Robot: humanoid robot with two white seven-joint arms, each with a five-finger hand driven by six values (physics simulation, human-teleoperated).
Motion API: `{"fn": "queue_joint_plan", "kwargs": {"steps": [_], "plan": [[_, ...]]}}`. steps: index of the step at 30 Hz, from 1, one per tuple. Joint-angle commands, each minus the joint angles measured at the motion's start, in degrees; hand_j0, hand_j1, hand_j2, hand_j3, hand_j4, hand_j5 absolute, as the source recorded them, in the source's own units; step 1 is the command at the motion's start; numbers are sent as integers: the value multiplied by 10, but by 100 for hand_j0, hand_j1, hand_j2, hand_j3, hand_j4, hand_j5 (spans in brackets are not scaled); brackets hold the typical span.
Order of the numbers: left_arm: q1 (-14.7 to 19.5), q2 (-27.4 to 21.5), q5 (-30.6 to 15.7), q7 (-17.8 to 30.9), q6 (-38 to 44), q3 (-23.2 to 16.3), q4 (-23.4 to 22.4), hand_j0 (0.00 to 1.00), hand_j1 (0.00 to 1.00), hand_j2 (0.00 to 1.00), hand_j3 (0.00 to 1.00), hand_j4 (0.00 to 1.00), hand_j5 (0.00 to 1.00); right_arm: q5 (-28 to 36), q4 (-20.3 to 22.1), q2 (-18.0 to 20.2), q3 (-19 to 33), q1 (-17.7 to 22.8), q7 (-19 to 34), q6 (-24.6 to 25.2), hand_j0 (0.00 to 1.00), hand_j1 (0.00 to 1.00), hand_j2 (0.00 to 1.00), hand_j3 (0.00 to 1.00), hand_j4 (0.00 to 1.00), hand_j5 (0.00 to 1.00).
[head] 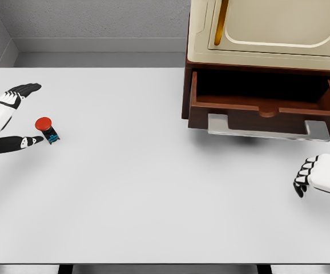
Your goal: Put the switch into the drawer with left arm, and close the drawer with right arm
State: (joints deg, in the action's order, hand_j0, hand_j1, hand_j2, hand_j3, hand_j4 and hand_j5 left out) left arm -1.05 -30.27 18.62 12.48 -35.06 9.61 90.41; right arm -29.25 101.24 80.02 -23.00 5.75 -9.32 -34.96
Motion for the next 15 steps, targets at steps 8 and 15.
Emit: {"fn": "queue_joint_plan", "kwargs": {"steps": [8,15], "plan": [[-1,0,-11,-8,1,-4,5,100,100,100,100,100,100,6,0,0,1,-6,1,0,35,35,35,35,35,35],[-11,-87,-225,-21,1,-114,0,100,100,100,100,100,100,5,0,-1,2,-22,35,0,35,35,35,35,35,35]]}}
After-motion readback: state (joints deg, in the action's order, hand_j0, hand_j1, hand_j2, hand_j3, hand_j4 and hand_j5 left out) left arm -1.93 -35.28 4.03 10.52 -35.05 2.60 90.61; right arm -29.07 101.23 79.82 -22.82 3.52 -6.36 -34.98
